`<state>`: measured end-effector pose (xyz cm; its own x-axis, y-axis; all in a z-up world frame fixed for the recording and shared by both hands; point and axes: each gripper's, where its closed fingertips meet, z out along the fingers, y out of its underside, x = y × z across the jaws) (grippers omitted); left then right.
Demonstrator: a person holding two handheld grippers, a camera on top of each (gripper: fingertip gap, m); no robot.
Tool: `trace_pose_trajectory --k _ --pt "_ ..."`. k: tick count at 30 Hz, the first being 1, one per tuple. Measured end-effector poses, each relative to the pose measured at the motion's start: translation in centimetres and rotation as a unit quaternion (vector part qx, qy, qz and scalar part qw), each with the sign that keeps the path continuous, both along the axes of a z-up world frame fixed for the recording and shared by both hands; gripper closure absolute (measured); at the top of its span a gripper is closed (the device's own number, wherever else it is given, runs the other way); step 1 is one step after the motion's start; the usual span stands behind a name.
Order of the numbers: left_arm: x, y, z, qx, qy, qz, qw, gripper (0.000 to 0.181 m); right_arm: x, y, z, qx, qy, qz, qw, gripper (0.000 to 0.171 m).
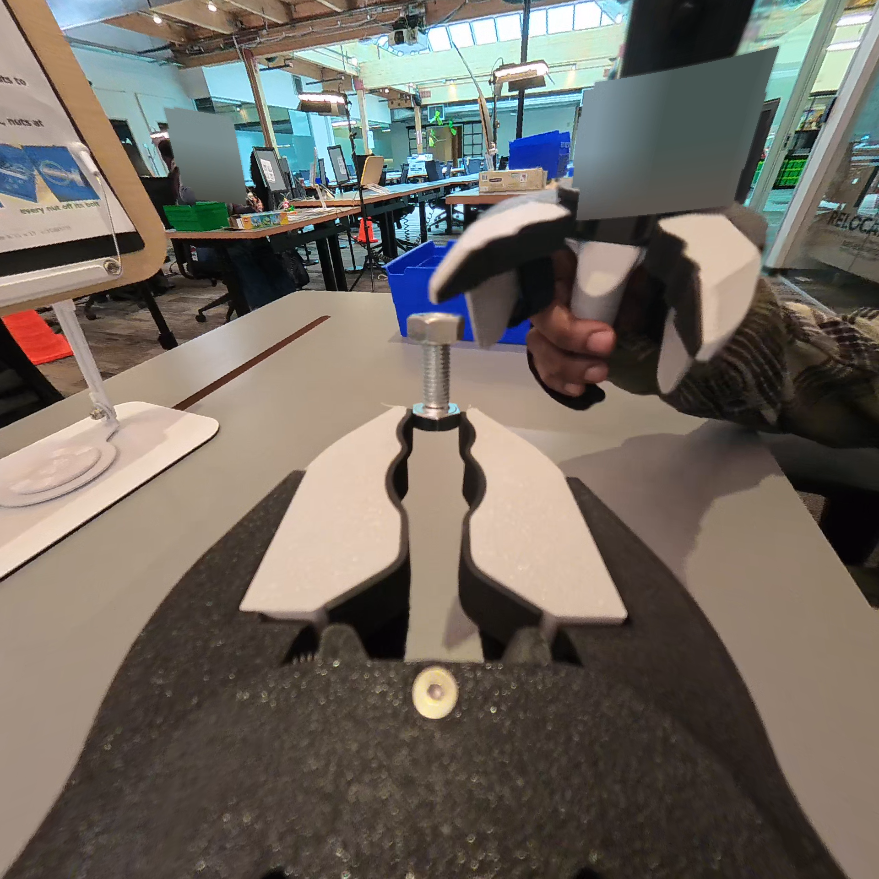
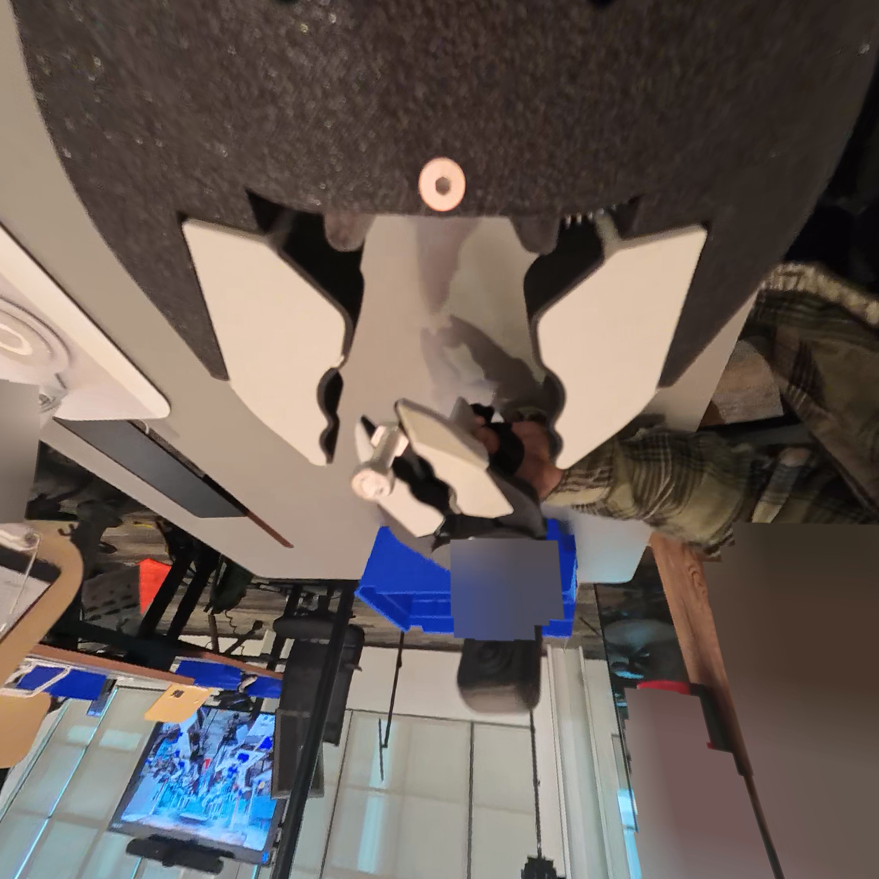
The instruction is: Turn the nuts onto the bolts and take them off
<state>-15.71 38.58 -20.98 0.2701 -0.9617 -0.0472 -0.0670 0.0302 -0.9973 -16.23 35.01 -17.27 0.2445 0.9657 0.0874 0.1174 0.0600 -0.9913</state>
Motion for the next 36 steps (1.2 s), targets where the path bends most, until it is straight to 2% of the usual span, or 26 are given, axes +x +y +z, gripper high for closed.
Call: trace_pose_trajectory --k 2,4,6,7,8,11,13,16,17,19,20,24,26,28,30,33,36 --pt "0.2 -0.2 -0.1 -0.002 0.0 -0.005 1.0 0.163 -0.7 0.5 0.7 -0.004 0.011 0.009 1.0 0.086" --pt "0.4 -0.4 -0.2 -0.001 0.0 -0.006 1.0 0.163 -1.6 0.1 -0.1 -0.015 -0.001 0.028 1.0 0.087" --pt "0.2 -0.2 -0.1 0.001 0.002 0.001 1.0 0.163 -1.6 -0.8 -1.1 -0.018 -0.011 0.025 0.999 0.08" --pt "0.1 -0.1 0.0 0.0 0.002 0.005 1.0 0.163 -1.1 -1.7 -1.5 -0.009 -0.016 0.027 0.999 0.093" --pt "-0.1 0.1 0.1 -0.002 0.0 0.006 1.0 0.163 -0.5 -2.1 -1.5 0.001 -0.011 0.016 1.0 0.094" --pt "0.0 -0.1 0.1 -0.001 -0.001 -0.002 1.0 0.163 0.4 -0.5 0.2 0.019 0.02 -0.029 0.999 0.085" --pt "0.5 -0.5 -0.1 -0.004 -0.001 -0.009 1.0 0.163 -0.3 0.5 1.2 0.01 0.035 -0.021 0.999 0.082" --pt "0.7 -0.7 -0.2 0.001 0.003 -0.009 1.0 0.163 -1.8 -0.5 -0.3 -0.025 0.018 0.023 0.999 0.085" --pt "0.6 -0.6 -0.1 0.001 0.004 -0.007 1.0 0.163 -1.7 -1.0 -0.9 -0.027 0.014 0.018 0.999 0.077" --pt "0.3 -0.3 0.1 -0.001 -0.001 0.0 1.0 0.164 -0.8 -2.2 -1.9 -0.006 0.002 0.003 1.0 0.087" --pt "0.1 -0.3 0.2 -0.004 -0.003 -0.002 1.0 0.163 -0.2 -2.1 -1.9 0.001 0.006 -0.014 1.0 0.084" --pt "0.4 -0.6 0.1 -0.007 -0.005 -0.012 1.0 0.163 -0.6 -0.1 0.5 0.008 0.04 -0.026 0.999 0.081" --pt "0.7 -0.8 0.0 -0.005 -0.003 -0.013 1.0 0.163 -1.7 0.0 0.2 0.003 0.03 -0.008 1.0 0.084" --pt "0.5 -0.6 0.0 -0.003 0.004 -0.004 1.0 0.163 -2.0 -1.0 -0.6 -0.002 0.02 -0.007 1.0 0.073" --pt "0.2 -0.2 0.0 -0.008 0.002 0.003 1.0 0.163 -1.0 -2.0 -1.3 0.016 0.008 -0.019 1.0 0.085" --pt "0.2 -0.3 0.2 -0.01 -0.004 -0.005 1.0 0.163 -0.3 -1.0 -0.2 0.019 0.029 -0.046 0.998 0.081" --pt "0.6 -0.7 0.1 -0.007 -0.006 -0.012 1.0 0.163 -1.4 0.1 0.4 0.012 0.034 -0.032 0.999 0.08"
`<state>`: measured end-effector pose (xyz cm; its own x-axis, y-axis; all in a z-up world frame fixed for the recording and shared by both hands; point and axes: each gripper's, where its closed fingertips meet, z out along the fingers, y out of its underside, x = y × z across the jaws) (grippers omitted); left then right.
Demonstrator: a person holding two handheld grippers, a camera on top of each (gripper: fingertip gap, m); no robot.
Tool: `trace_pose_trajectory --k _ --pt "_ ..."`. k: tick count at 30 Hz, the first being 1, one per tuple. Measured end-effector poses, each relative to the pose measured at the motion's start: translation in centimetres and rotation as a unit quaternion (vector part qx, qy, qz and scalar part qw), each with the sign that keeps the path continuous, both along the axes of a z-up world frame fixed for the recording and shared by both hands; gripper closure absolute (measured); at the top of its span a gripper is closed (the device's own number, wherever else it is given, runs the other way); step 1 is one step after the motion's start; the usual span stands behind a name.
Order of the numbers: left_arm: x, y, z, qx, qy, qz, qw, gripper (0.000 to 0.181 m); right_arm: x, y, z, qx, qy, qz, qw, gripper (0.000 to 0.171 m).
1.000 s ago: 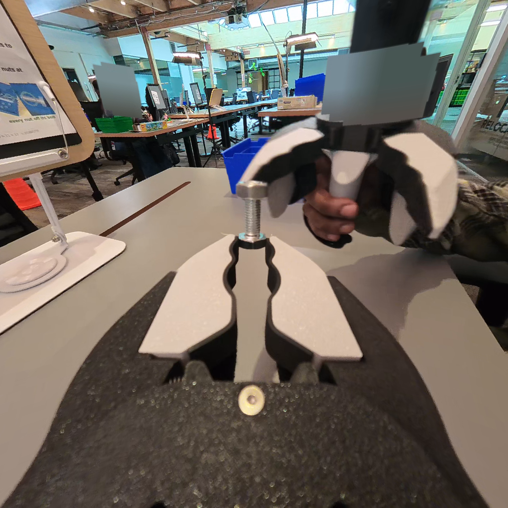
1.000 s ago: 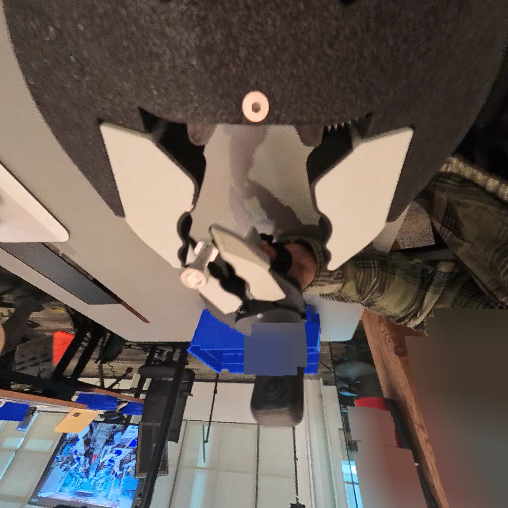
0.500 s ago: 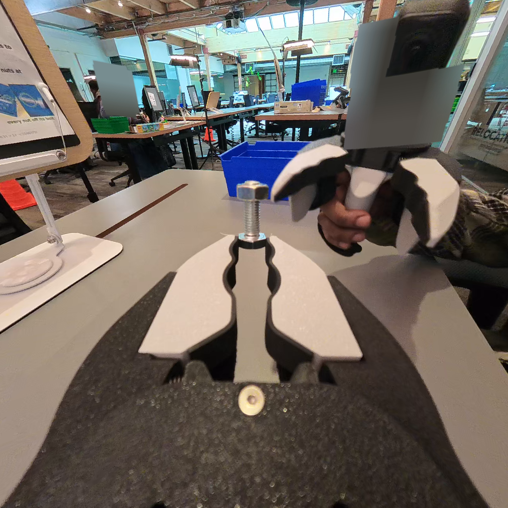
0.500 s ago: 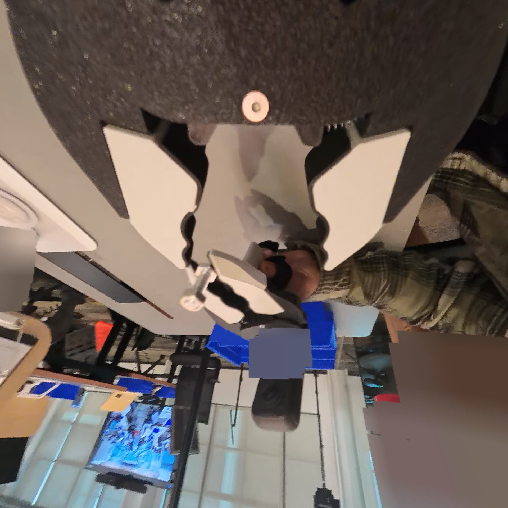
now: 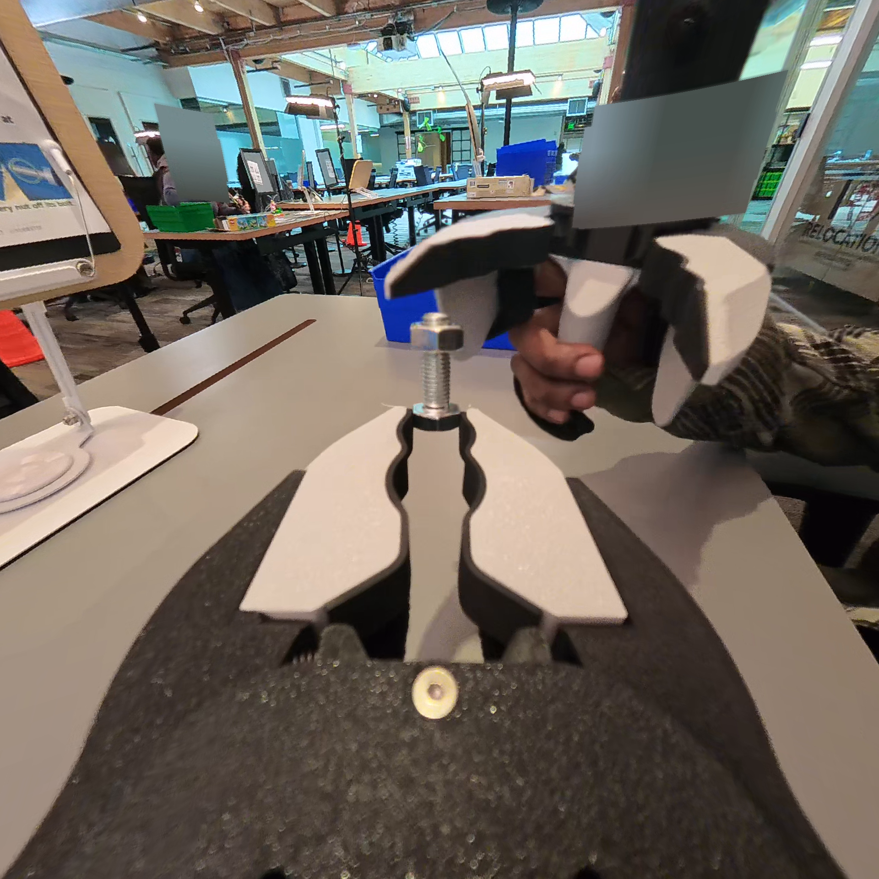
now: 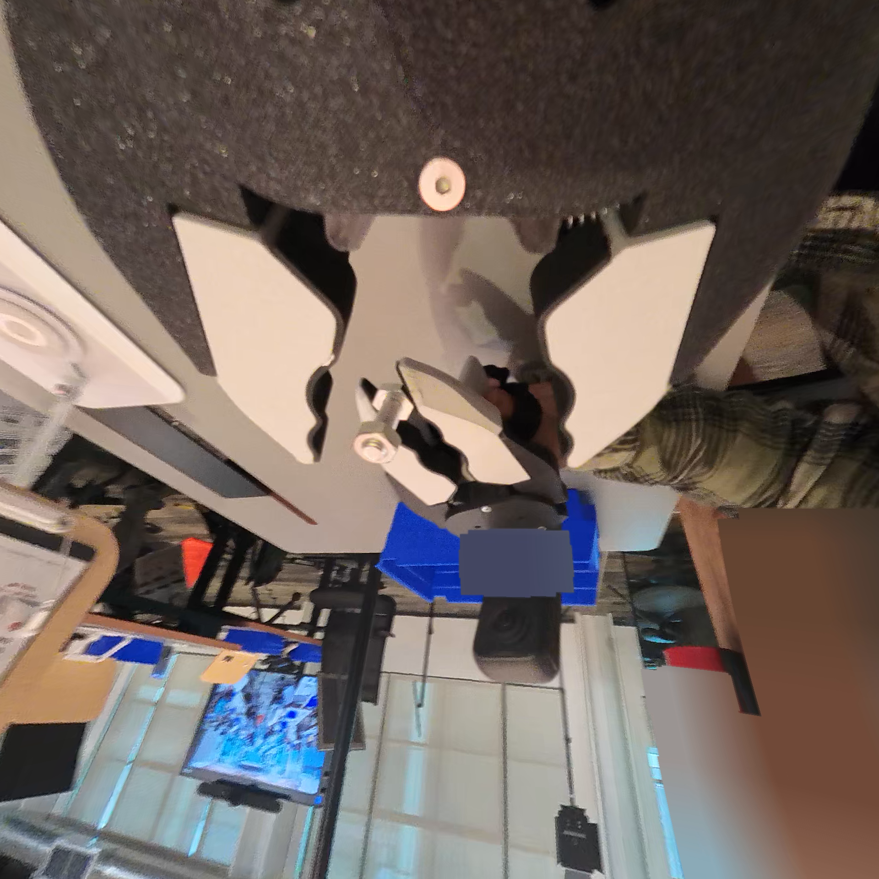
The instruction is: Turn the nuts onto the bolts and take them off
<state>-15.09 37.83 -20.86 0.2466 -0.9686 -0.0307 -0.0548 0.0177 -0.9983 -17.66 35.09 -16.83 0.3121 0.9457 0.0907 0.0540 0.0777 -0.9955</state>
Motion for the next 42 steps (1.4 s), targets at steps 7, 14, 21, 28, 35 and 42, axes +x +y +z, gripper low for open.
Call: trace_pose_trajectory --k 7,14,21,28,35,42 --pt "-0.4 0.5 0.1 -0.006 0.0 0.007 1.0 0.163 1.1 -1.8 -0.7 0.008 0.0 -0.024 1.0 0.08" --pt "-0.1 0.0 0.1 0.002 0.001 0.004 1.0 0.163 -0.9 -1.5 -1.2 -0.016 -0.014 0.005 1.0 0.067" --pt "-0.2 0.2 0.2 -0.007 -0.005 0.001 1.0 0.163 0.2 -0.2 0.2 0.009 0.011 -0.035 0.999 0.074" --pt "-0.4 0.4 0.3 -0.008 -0.003 0.008 1.0 0.164 0.5 -1.9 -1.3 0.003 0.002 -0.034 0.999 0.076" --pt "-0.1 0.0 0.2 0.001 0.0 0.007 1.0 0.163 -1.3 -1.1 -1.3 -0.027 -0.004 0.006 1.0 0.066" --pt "-0.2 0.2 0.1 -0.005 -0.001 0.004 1.0 0.163 0.3 -0.3 -0.3 0.009 0.015 -0.036 0.999 0.073"
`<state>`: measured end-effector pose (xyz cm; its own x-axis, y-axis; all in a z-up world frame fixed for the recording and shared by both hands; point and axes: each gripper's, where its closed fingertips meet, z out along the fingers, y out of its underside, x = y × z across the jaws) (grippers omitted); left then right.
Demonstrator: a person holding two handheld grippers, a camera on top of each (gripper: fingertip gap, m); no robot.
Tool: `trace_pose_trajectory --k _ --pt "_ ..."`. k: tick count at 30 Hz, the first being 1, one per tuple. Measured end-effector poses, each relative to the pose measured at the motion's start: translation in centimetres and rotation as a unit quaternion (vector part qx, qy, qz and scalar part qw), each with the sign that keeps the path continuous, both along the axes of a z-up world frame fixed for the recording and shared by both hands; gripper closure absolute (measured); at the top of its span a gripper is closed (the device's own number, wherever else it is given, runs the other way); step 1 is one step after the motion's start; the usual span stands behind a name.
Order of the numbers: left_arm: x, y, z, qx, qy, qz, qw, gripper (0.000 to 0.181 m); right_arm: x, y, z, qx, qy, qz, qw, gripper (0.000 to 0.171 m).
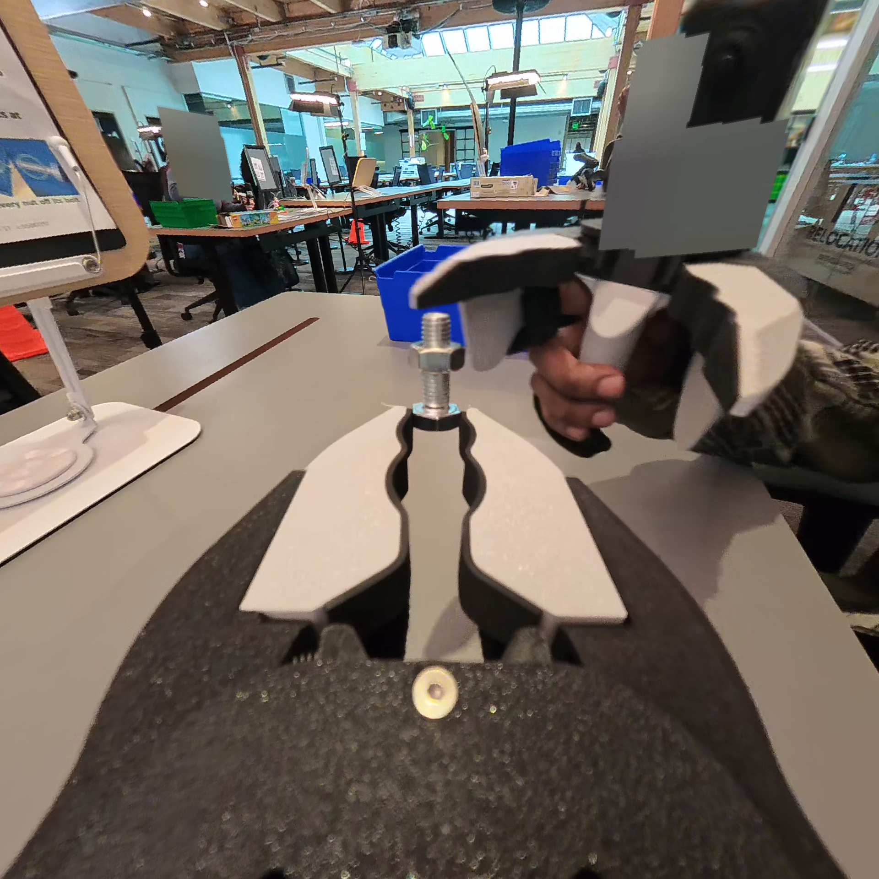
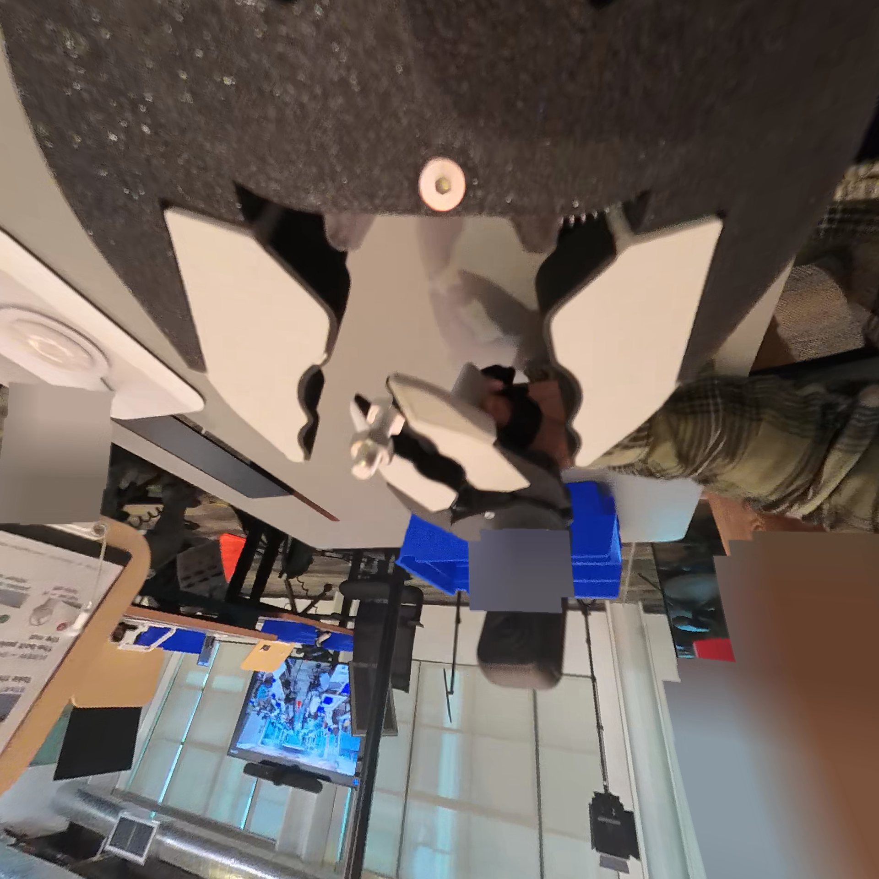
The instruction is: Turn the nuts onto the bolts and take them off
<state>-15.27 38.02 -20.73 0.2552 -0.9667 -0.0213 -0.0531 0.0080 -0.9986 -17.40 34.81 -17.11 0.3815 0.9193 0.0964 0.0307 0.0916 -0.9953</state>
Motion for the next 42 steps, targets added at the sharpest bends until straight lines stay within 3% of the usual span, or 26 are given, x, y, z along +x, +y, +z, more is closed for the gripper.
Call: trace_pose_trajectory --k 2,4,6,7,11,13,21,23,25,30,33,36,39,42 --pt "0.1 -0.2 0.1 0.001 -0.003 0.001 1.0 0.163 -1.2 -0.1 -0.3 -0.019 -0.005 0.032 0.999 0.076" --pt "-0.1 0.1 0.0 0.003 0.004 0.01 1.0 0.163 -1.4 -1.2 -0.9 -0.029 -0.005 0.037 0.999 0.065" --pt "-0.4 0.4 0.1 -0.002 -0.001 0.015 1.0 0.164 -0.3 -2.3 -1.5 -0.019 -0.016 0.029 0.999 0.081" --pt "-0.5 0.4 0.2 -0.005 -0.006 0.01 1.0 0.163 0.4 -2.3 -1.2 -0.019 -0.004 0.018 1.0 0.081" --pt "0.0 -0.2 0.2 -0.001 -0.003 -0.004 1.0 0.163 2.1 0.0 1.2 0.003 0.021 -0.014 1.0 0.101" --pt "0.3 -0.7 0.3 0.004 -0.004 -0.011 1.0 0.163 1.9 0.9 1.7 0.007 0.016 -0.01 1.0 0.116" --pt "0.5 -1.2 0.4 0.01 -0.003 -0.027 1.0 0.163 0.1 1.8 0.3 -0.019 -0.02 0.027 0.999 0.141" --pt "0.7 -1.4 0.3 0.01 -0.002 -0.033 0.999 0.163 -0.1 1.9 -0.1 -0.034 -0.021 0.034 0.999 0.155" --pt "0.9 -1.6 0.1 0.007 -0.001 -0.039 0.999 0.163 0.1 1.9 0.0 -0.045 -0.001 0.033 0.998 0.162" --pt "1.5 -2.2 -0.1 -0.021 -0.008 -0.065 0.998 0.155 2.2 1.6 0.6 -0.06 0.028 0.005 0.998 0.162" --pt "1.8 -2.1 -0.8 -0.025 0.004 -0.06 0.998 0.142 7.3 1.7 2.7 -0.057 0.034 -0.048 0.997 0.162" --pt "2.2 -2.2 -1.2 -0.026 0.01 -0.062 0.998 0.132 17.0 3.1 5.0 -0.023 -0.019 -0.168 0.985 0.162" --pt "2.5 -2.6 -1.4 -0.022 0.011 -0.075 0.997 0.128 29.5 5.2 6.1 -0.029 -0.073 -0.316 0.945 0.162" --pt "2.8 -2.8 -1.6 -0.013 0.017 -0.076 0.997 0.127 40.9 7.2 3.5 -0.098 -0.11 -0.43 0.891 0.162"
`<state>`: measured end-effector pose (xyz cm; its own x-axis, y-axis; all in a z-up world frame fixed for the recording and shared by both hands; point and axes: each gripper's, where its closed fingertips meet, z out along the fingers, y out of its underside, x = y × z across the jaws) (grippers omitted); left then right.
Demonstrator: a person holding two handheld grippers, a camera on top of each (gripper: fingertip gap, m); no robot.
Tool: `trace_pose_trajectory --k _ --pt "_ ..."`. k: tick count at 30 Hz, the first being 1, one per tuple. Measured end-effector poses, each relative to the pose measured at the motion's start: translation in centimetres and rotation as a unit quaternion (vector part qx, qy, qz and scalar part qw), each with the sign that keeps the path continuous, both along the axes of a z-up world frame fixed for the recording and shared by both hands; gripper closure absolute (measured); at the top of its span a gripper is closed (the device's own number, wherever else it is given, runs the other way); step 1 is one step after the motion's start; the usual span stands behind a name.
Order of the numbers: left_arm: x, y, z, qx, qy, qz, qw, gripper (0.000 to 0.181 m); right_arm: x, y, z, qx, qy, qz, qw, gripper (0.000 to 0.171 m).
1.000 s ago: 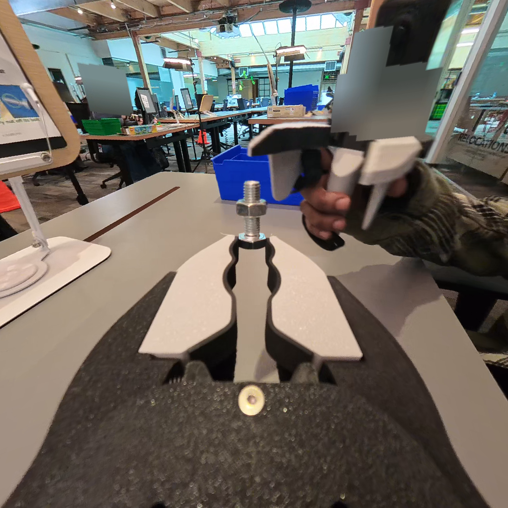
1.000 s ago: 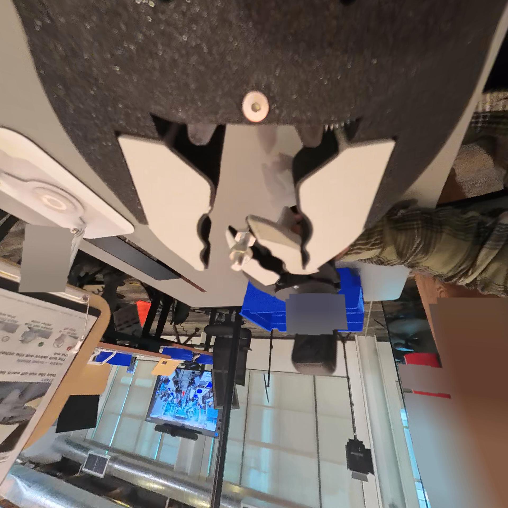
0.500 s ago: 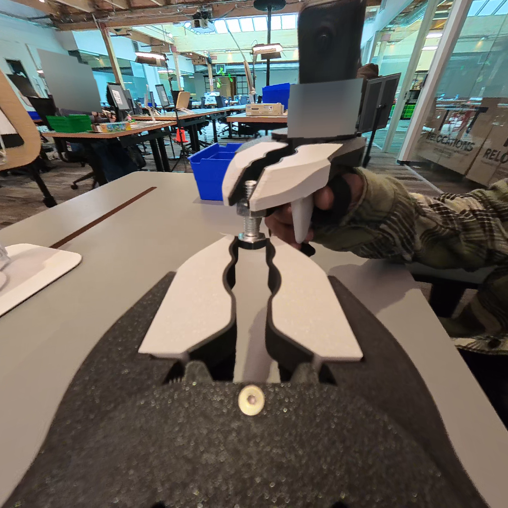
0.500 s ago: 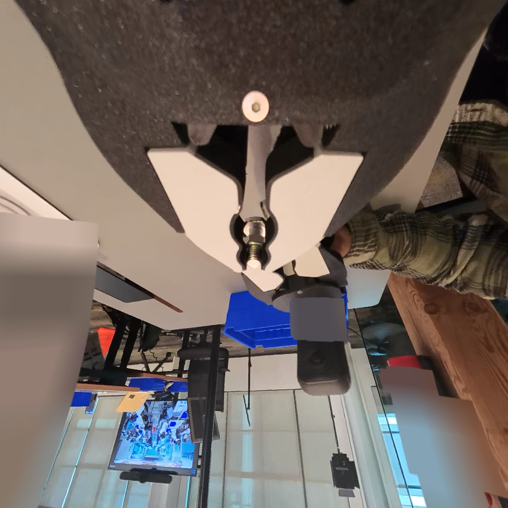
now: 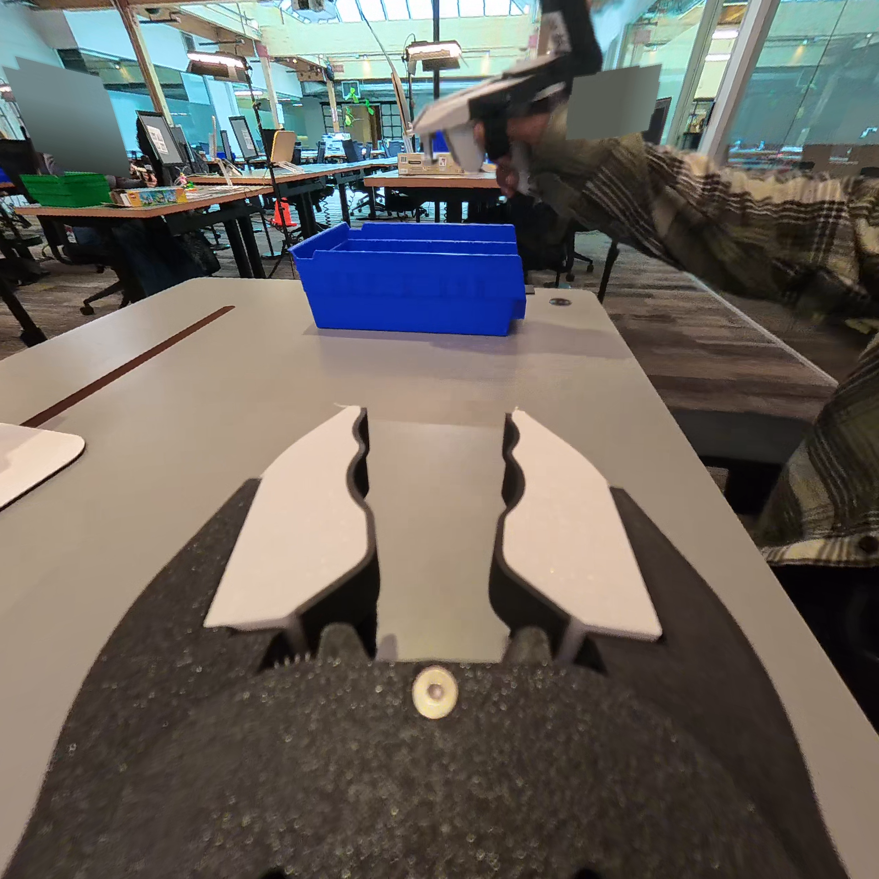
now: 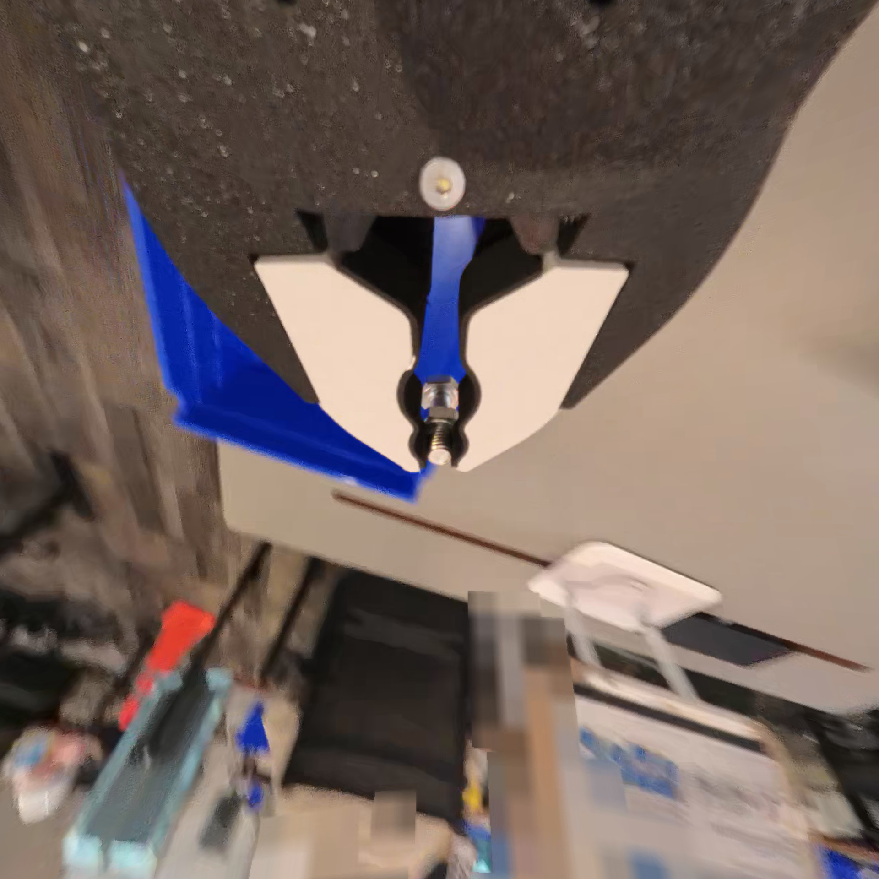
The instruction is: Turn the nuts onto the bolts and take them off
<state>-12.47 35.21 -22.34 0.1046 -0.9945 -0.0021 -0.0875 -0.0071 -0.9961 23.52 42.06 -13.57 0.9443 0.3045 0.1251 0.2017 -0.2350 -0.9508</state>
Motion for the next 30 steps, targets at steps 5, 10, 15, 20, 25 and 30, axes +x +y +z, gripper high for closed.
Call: trace_pose_trajectory --k 5,10,15,20,25,30 --pt "0.0 0.2 0.1 0.016 0.005 0.013 1.0 0.128 8.5 2.3 -8.9 -0.122 0.039 -0.088 0.988 0.161" --pt "-0.1 0.4 -0.3 0.023 0.015 0.02 0.999 0.131 11.0 3.5 -14.4 -0.172 0.043 -0.121 0.977 0.162" --pt "-0.1 0.4 -0.4 0.023 0.021 0.016 0.999 0.132 11.6 4.0 -16.1 -0.188 0.045 -0.135 0.972 0.161" --pt "-0.2 0.3 -0.3 0.029 0.022 0.014 0.999 0.134 11.5 4.1 -16.4 -0.199 0.037 -0.131 0.97 0.159" --pt "-0.5 0.2 0.3 0.033 0.016 0.017 0.999 0.134 11.6 4.0 -14.6 -0.178 0.023 -0.136 0.974 0.141" --pt "-0.6 0.2 0.7 0.038 0.012 0.02 0.999 0.134 10.7 2.9 -9.6 -0.144 0.004 -0.129 0.981 0.126"
